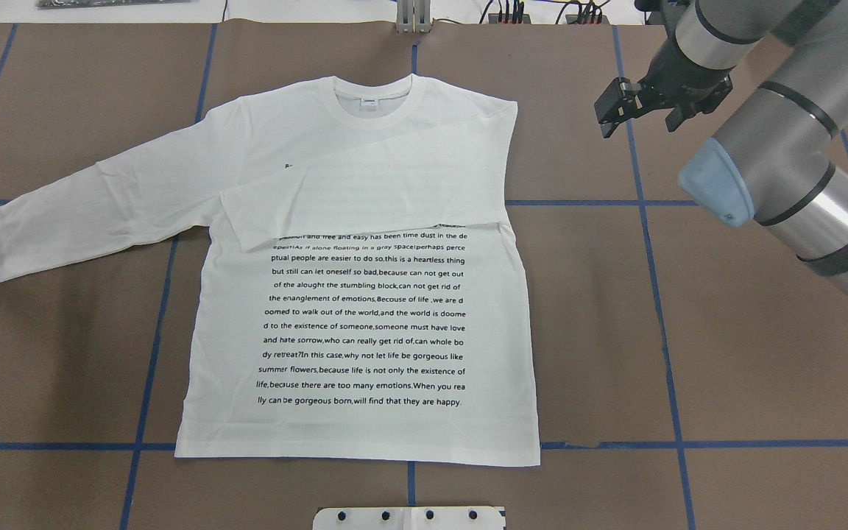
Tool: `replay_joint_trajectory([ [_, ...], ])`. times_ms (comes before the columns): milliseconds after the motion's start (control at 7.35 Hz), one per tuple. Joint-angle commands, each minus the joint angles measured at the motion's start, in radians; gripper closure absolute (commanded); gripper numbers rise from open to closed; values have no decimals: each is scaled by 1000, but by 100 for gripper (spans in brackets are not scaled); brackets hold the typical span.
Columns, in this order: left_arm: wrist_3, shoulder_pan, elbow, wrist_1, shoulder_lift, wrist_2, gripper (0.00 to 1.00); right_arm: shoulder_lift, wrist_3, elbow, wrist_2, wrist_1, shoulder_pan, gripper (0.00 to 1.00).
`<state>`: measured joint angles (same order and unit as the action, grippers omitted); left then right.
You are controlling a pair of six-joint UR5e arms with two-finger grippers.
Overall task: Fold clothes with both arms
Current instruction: 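Grasp the cuff with the left gripper and fold it across the chest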
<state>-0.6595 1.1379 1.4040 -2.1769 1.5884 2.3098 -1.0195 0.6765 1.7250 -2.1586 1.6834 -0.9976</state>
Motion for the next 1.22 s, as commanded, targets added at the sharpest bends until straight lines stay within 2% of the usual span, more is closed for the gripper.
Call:
replay_joint_trajectory([
  [0,-2,-1,119,76,21,7,100,-30,0,10,-7,1,-9,0],
  [136,-5,-1,160,194,107,5,100,-51,-2,10,-9,1,-10,0],
  [408,-8,-3,158,438,359,2,100,-97,-2,13,-10,-1,-18,0],
  [544,-40,-9,155,516,455,2,100,-112,-5,15,-10,-1,-24,0],
  [680,-161,-18,147,522,546,5,100,-134,-18,15,-12,-1,-32,0],
  [1088,-336,-78,63,520,844,60,100,-229,-80,33,-13,-11,-42,0],
])
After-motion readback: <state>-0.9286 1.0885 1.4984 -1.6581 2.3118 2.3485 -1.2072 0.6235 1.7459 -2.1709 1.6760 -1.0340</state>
